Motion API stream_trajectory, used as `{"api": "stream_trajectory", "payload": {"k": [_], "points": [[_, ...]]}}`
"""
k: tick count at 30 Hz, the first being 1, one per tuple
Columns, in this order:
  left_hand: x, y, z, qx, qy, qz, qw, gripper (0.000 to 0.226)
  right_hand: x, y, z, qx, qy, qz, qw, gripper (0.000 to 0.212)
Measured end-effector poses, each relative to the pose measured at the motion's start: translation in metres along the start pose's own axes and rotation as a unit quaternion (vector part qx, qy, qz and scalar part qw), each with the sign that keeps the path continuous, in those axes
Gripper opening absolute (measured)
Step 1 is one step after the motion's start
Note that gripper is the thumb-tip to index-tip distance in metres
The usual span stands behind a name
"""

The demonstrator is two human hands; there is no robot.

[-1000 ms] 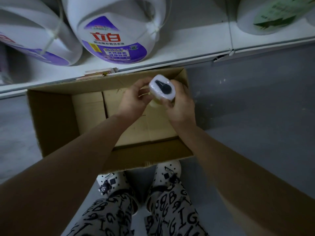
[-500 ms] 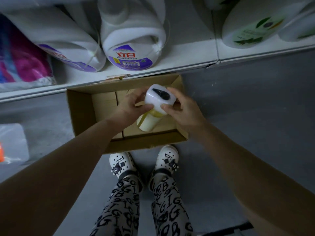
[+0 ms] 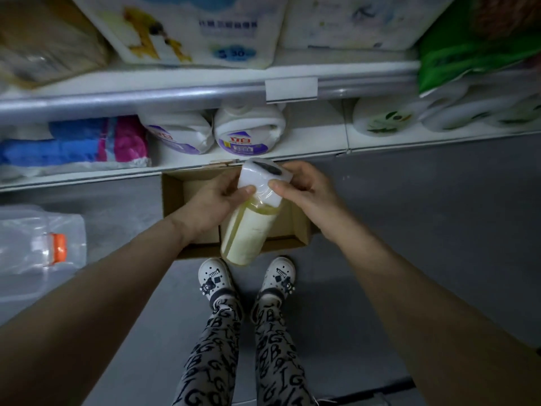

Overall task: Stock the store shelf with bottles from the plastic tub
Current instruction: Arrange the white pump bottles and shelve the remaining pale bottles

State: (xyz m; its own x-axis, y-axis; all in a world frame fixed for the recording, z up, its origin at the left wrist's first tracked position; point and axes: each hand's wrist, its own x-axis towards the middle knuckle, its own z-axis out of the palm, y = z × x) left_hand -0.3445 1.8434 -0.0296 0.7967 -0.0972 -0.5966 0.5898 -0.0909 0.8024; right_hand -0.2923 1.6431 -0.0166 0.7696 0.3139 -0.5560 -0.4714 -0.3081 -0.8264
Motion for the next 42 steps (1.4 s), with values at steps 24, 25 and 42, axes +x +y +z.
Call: {"api": "stream_trajectory", "payload": {"k": [24,25,42], "points": [[-0.194,0.225,-0.025,-0.070,0.096,0.094,0.989,0.030,-0.167,-0.224,0.023,-0.024,-0.036,-0.093,0.995,0.040],[-0.202,0.236,-0.026,-0.063,0.099,0.098,0.988,0.030,-0.173,-0.235,0.022,-0.026,-0.036,-0.101,0.994,0.043],[-0.295,0.365,-0.034,-0.059,0.191,0.199,0.960,0.040,-0.231,-0.385,0.007,-0.108,-0.041,-0.253,0.960,0.054]]}}
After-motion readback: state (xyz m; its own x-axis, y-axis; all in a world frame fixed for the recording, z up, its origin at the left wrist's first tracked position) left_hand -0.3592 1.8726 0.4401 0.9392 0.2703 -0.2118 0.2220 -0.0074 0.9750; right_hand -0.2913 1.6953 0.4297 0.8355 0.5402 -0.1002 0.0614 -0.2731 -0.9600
